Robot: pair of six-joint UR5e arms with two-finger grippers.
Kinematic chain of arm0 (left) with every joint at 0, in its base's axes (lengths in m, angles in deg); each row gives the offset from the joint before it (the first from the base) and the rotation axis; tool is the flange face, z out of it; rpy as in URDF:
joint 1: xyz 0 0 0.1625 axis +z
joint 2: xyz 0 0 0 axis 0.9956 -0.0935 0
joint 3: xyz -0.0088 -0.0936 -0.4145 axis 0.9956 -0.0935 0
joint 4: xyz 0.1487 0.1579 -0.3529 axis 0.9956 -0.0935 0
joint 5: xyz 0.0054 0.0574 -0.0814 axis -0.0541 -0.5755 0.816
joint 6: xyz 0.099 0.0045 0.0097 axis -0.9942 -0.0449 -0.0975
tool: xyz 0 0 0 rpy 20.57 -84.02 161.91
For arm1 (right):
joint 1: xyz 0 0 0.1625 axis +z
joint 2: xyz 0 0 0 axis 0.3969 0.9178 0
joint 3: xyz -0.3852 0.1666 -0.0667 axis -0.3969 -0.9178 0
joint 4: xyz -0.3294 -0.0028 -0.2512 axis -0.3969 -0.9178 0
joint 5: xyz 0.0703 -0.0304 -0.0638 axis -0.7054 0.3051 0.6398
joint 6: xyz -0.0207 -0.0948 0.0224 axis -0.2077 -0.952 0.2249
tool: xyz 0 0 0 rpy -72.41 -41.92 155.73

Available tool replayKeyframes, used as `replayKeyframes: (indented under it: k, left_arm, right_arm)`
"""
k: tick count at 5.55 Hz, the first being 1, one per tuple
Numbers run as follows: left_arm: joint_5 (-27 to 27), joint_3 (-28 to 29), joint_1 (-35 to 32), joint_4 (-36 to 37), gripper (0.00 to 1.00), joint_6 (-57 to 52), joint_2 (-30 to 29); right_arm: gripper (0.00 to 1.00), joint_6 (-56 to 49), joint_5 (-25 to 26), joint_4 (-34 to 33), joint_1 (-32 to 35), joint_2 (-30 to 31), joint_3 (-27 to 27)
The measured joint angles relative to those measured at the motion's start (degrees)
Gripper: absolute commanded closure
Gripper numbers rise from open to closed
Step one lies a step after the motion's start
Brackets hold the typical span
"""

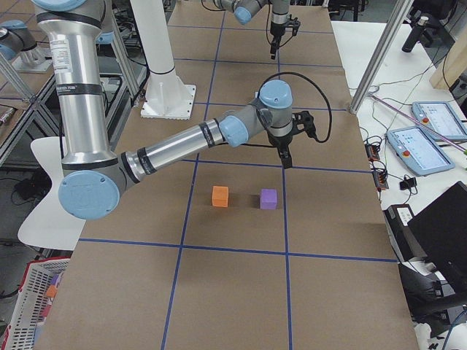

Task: Place blue block between orange and purple blocks
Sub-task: 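Open the left gripper and withdraw it while the right arm approaches the cube, then lower the right gripper onto the light blue cube and close it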

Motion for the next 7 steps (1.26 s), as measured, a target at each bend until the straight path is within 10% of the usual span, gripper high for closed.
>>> replayKeyframes:
  k: [4,7]
  left_arm:
    - [-5.1,-7.0,-7.7,-17.4,0.00,-10.3,27.5]
    - [8.3,2.0,-31.3,-17.5,0.00,-50.2,40.9]
  right_arm:
    - [0.01,29.6,17.4,-9.1,-26.8,-21.8,-1.0]
    - [0.01,37.8,25.9,-11.5,-36.4,-39.7,-20.4]
